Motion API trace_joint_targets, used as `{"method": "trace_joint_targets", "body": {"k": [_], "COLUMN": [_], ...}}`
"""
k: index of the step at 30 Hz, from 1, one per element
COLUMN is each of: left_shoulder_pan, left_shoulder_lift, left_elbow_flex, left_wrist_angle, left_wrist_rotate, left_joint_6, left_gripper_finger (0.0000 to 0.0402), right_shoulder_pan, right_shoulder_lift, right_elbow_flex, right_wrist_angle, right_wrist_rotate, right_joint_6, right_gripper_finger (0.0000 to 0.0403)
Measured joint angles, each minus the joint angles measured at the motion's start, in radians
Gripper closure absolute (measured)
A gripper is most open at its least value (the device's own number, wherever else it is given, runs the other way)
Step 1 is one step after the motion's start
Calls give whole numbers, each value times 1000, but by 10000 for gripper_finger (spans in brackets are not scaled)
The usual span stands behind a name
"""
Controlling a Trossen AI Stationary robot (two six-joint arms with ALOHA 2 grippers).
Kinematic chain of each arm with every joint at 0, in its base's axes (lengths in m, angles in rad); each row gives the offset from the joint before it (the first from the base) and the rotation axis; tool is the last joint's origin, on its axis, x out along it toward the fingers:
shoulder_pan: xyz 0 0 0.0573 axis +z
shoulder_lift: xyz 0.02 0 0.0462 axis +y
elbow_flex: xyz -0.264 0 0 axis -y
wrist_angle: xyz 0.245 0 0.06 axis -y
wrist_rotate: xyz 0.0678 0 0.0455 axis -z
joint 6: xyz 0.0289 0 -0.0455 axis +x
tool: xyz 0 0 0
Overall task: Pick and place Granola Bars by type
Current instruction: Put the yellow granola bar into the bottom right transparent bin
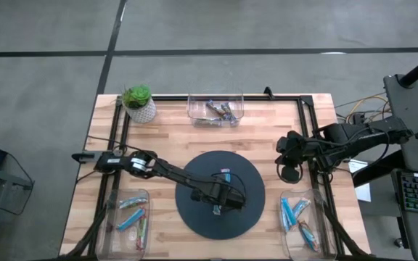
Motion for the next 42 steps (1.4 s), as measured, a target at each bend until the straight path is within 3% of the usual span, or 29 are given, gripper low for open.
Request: {"method": "trace_joint_targets", "body": {"k": [19, 42], "left_shoulder_pan": [0, 0], "left_shoulder_lift": [0, -24], "left_elbow_flex": [4, 5], "left_wrist_angle": [25, 22], "left_wrist_rotate": [19, 63], "left_joint_6": [23, 36], "left_gripper_finger": [327, 333], "right_shoulder_pan": [0, 0], "right_shoulder_lift": [0, 0], "right_elbow_flex": [0, 0], "right_wrist_angle": [14, 14], "right_wrist_rotate": [0, 7], "right_joint_6": [-26, -26], "right_gripper_finger": [392, 392]}}
